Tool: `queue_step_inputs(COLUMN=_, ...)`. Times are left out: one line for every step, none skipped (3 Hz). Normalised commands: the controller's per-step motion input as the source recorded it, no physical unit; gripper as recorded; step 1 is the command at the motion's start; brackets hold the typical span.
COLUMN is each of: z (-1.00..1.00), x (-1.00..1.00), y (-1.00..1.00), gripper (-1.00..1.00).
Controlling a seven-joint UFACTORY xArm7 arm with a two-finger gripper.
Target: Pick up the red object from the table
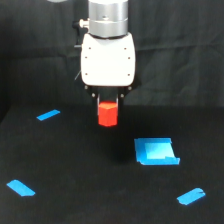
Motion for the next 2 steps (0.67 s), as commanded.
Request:
queue_step_inputs(z=0.89, x=-0.06, y=0.06, gripper=-0.98)
queue_step_inputs(z=0.32, x=-0.03, y=-0.06, gripper=-0.99)
